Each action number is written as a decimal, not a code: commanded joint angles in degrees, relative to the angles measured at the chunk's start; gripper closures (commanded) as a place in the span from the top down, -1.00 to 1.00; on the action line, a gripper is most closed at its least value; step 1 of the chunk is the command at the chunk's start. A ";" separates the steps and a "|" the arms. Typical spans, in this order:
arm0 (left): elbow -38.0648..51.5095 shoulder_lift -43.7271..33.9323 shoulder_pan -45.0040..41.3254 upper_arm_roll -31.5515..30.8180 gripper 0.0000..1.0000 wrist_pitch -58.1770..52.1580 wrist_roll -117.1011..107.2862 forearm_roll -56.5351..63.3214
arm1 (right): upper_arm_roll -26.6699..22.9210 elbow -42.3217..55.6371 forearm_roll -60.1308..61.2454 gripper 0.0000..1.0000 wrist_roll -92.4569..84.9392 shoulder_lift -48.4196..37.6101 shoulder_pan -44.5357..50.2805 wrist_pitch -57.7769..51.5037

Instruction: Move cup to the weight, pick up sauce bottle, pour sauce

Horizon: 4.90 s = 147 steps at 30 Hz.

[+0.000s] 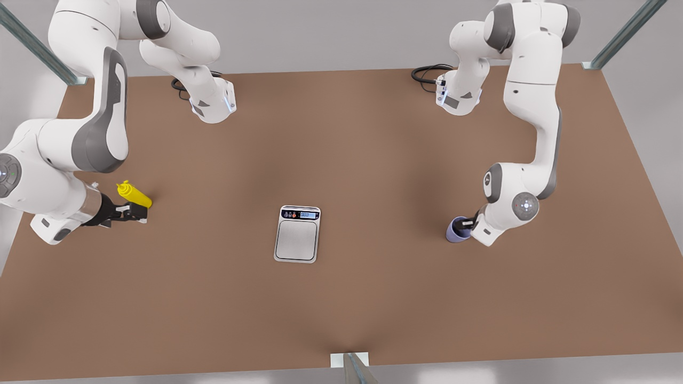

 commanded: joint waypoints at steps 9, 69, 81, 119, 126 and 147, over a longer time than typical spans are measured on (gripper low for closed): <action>0.00 1.60 -0.60 -0.01 -0.57 2.21 0.08 0.16 | 0.09 0.12 0.00 1.00 -16.75 0.35 -3.78 0.30; 54.14 31.83 -36.64 -2.73 -0.57 2.21 -62.49 -2.39 | 3.07 -17.37 30.59 0.09 -143.26 28.73 -42.28 -8.05; 57.57 35.09 -37.78 -2.73 1.00 1.87 -63.37 0.07 | 5.10 7.84 23.65 0.09 -92.04 16.96 -27.27 -14.37; 30.50 -17.39 11.70 -2.91 1.00 -41.99 11.34 5.79 | 5.71 -29.15 -68.55 0.09 0.52 1.49 36.81 10.32; 31.73 -18.09 11.26 -3.00 1.00 -40.41 11.25 5.61 | 5.71 -28.71 -75.67 0.09 7.29 4.39 38.66 5.84; 33.31 -18.26 11.17 -2.91 1.00 -40.41 11.42 5.96 | 5.62 -29.23 -77.43 0.09 10.28 10.45 44.55 -1.45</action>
